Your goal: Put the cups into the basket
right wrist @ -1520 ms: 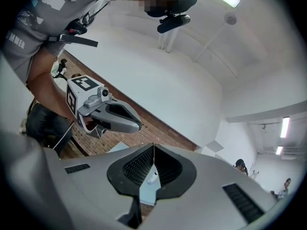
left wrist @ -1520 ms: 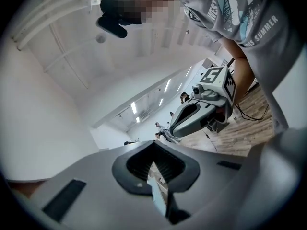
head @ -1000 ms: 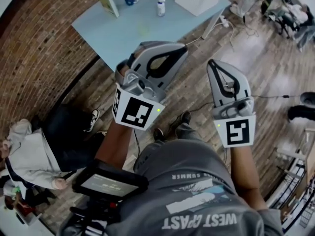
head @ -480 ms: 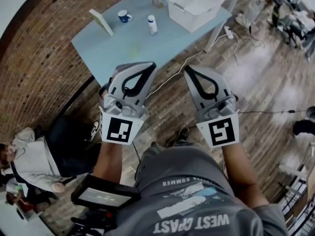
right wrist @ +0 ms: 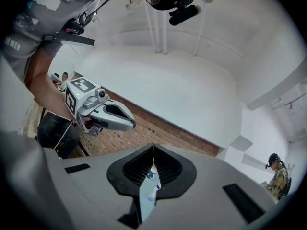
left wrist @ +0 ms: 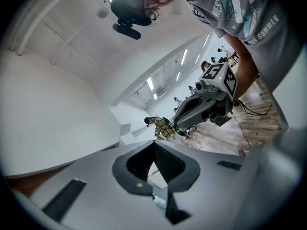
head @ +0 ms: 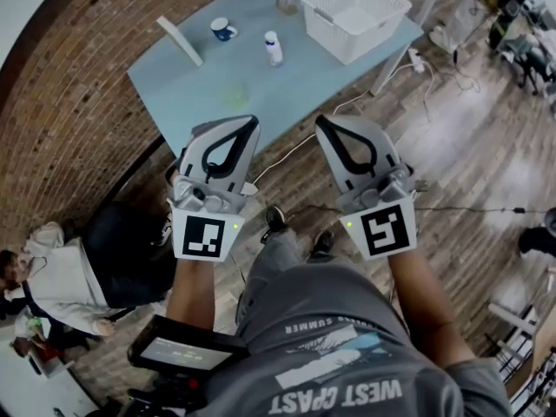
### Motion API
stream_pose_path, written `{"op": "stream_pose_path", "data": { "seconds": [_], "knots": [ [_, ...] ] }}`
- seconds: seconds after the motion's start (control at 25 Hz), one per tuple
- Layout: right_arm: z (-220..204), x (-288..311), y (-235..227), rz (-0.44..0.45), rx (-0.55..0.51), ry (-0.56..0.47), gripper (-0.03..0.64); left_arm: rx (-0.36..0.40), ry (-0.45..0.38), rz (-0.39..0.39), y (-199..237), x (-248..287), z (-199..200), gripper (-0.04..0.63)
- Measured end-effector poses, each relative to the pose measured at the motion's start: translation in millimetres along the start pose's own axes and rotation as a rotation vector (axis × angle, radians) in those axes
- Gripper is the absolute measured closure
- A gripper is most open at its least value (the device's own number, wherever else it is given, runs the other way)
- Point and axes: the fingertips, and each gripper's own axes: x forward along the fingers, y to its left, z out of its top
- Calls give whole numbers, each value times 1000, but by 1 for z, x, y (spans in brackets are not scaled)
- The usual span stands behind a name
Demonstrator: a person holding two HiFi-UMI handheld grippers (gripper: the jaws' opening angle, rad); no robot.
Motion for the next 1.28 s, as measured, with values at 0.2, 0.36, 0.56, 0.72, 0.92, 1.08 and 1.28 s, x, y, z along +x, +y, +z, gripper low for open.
{"op": "stream_pose_path", "data": {
  "seconds": [0.2, 0.36, 0.56, 0.72, 0.92, 1.08, 1.28],
  "knots": [
    [-14, 39, -3, -2, 15, 19, 604, -18, 12, 2, 29, 11, -37, 595],
    [-21, 82, -5, -8, 3, 44, 604, -22, -15, -19, 60, 22, -66, 595],
    [-26, 142, -11, -33, -8, 67, 604, -38, -53, -42, 102, 34, -105, 595],
    [-26, 177, -12, -54, -10, 80, 604, -52, -88, -61, 124, 36, -127, 595],
    [-37, 216, -2, -28, 2, 121, 604, -99, -91, -59, 146, 35, -159, 595],
    [-47, 240, 5, -11, 9, 138, 604, -114, -95, -57, 153, 32, -173, 595],
    [-68, 265, 22, 48, 15, 175, 603, -123, -82, -39, 161, 26, -186, 595]
  ]
}}
